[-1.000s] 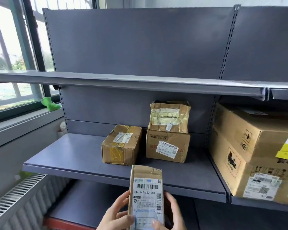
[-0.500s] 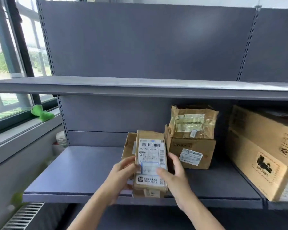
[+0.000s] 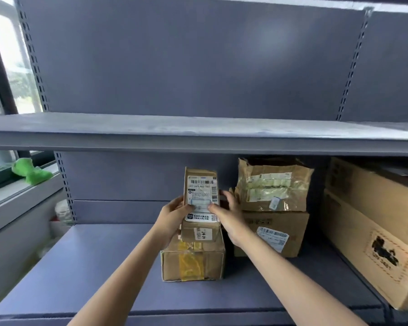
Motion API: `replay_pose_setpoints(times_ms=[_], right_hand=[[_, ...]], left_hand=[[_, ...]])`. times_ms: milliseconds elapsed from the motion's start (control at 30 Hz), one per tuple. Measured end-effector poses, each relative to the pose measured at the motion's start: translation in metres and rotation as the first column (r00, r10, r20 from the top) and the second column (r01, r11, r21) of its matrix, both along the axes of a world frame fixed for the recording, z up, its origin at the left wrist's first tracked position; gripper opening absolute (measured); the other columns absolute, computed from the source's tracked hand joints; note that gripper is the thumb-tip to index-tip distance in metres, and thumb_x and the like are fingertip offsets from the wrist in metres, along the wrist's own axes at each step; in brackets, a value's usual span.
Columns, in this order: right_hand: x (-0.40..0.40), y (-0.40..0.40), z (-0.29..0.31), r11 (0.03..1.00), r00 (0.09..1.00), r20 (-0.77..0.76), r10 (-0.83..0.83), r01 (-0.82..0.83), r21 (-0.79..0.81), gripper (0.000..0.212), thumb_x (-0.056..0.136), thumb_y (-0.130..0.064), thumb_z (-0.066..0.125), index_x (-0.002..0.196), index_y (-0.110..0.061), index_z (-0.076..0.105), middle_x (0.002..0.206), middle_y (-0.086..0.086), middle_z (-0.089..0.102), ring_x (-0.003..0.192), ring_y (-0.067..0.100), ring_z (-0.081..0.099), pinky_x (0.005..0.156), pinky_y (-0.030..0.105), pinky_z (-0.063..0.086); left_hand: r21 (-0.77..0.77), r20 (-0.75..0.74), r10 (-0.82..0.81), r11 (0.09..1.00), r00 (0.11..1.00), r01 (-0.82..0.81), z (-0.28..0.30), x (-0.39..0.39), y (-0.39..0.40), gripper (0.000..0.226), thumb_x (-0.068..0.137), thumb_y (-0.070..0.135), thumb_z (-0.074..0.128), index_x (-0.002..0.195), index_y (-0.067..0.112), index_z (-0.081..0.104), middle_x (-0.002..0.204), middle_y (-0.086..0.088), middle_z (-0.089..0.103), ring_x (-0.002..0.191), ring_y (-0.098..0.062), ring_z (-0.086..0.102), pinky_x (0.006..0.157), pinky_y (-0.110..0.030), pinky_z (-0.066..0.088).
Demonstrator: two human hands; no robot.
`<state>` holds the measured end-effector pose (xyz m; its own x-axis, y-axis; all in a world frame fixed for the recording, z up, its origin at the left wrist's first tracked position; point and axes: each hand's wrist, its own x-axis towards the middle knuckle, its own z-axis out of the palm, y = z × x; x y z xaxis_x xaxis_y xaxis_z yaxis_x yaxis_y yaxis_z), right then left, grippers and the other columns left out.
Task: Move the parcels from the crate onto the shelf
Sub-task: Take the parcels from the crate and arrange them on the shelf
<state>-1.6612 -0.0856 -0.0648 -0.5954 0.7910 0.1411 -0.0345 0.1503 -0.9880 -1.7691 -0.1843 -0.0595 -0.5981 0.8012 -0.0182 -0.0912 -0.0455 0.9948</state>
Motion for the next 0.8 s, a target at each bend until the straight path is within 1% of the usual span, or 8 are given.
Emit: replay_pose_setpoints(times_ms=[67,200,300,433,633,700,733,800], right_hand=[[-0.001,0.004,-0.004,1.0,1.0,0.003,0.011,-0.011,0.025,0.055,0.081,-0.013,0.067,0.128,-0.021,0.041,0.115,-0.002,0.055,0.099,0.013,0.056,0.09,0.035,0.05],[-0.003,0.011,-0.015,0.997,0.999,0.031,0.017,-0.019,0.075,0.061,0.081,-0.014,0.067,0.134,-0.019,0.037,0.117,-0.009,0.044,0.109,0.009,0.045,0.092,0.027,0.043],[-0.009,0.015,-0.023,0.998,0.999,0.033,0.021,-0.024,0.065,0.061,0.081,-0.016,0.068,0.135,-0.019,0.038,0.118,-0.008,0.043,0.109,0.007,0.044,0.089,0.025,0.041],[-0.021,0.025,-0.031,0.999,0.998,0.047,0.035,-0.037,0.037,0.063,0.081,-0.019,0.069,0.136,-0.02,0.037,0.125,-0.002,0.049,0.109,0.01,0.048,0.086,0.024,0.042],[-0.038,0.041,-0.032,0.998,0.996,0.073,0.052,-0.054,0.026,0.064,0.081,-0.018,0.068,0.136,-0.018,0.037,0.117,-0.003,0.055,0.092,0.004,0.053,0.066,0.007,0.044],[-0.042,0.046,-0.033,0.998,0.995,0.081,0.06,-0.062,0.02,0.062,0.082,-0.018,0.067,0.136,-0.018,0.037,0.103,-0.012,0.057,0.083,-0.004,0.053,0.059,0.004,0.044],[-0.044,0.049,-0.033,0.998,0.994,0.083,0.065,-0.066,0.012,0.062,0.082,-0.018,0.067,0.137,-0.018,0.037,0.097,-0.016,0.054,0.079,-0.007,0.051,0.057,0.004,0.044],[-0.046,0.051,-0.033,0.998,0.994,0.094,0.062,-0.063,0.008,0.062,0.083,-0.02,0.066,0.137,-0.019,0.037,0.103,-0.011,0.057,0.081,-0.006,0.052,0.061,0.007,0.044]], left_hand=[[0.038,0.008,-0.005,0.999,1.0,0.004,-0.007,-0.002,0.003,0.042,0.088,0.004,0.055,0.125,0.021,0.049,0.099,-0.003,0.068,0.077,-0.015,0.07,0.063,-0.032,0.058],[0.065,-0.001,0.008,0.998,1.0,-0.008,-0.02,-0.005,0.006,0.052,0.089,0.001,0.053,0.13,0.03,0.041,0.103,0.001,0.067,0.086,-0.019,0.068,0.072,-0.038,0.058],[0.043,-0.017,0.008,0.999,1.0,-0.007,-0.026,-0.008,0.01,0.045,0.089,0.002,0.053,0.12,0.035,0.047,0.095,0.005,0.07,0.075,-0.013,0.071,0.069,-0.039,0.059],[0.041,-0.002,0.019,0.999,1.0,-0.019,-0.033,-0.016,0.017,0.038,0.091,0.004,0.052,0.097,0.042,0.051,0.077,0.009,0.074,0.066,-0.007,0.071,0.061,-0.029,0.06],[0.002,0.032,0.057,0.998,0.998,-0.058,-0.04,-0.034,0.031,0.039,0.091,0.009,0.053,0.115,0.039,0.043,0.071,0.011,0.074,0.063,-0.007,0.071,0.057,-0.03,0.06],[-0.011,0.029,0.053,0.999,0.998,-0.053,-0.039,-0.038,0.036,0.04,0.092,0.01,0.052,0.116,0.039,0.041,0.071,0.011,0.074,0.063,-0.008,0.071,0.061,-0.032,0.06],[-0.016,0.028,0.056,0.998,0.998,-0.055,-0.037,-0.039,0.038,0.042,0.092,0.01,0.052,0.119,0.04,0.041,0.077,0.01,0.074,0.065,-0.01,0.071,0.064,-0.033,0.06],[-0.028,0.024,0.062,0.998,0.998,-0.061,-0.034,-0.04,0.042,0.047,0.092,0.01,0.051,0.131,0.034,0.04,0.097,0.001,0.071,0.074,-0.015,0.07,0.075,-0.038,0.059]])
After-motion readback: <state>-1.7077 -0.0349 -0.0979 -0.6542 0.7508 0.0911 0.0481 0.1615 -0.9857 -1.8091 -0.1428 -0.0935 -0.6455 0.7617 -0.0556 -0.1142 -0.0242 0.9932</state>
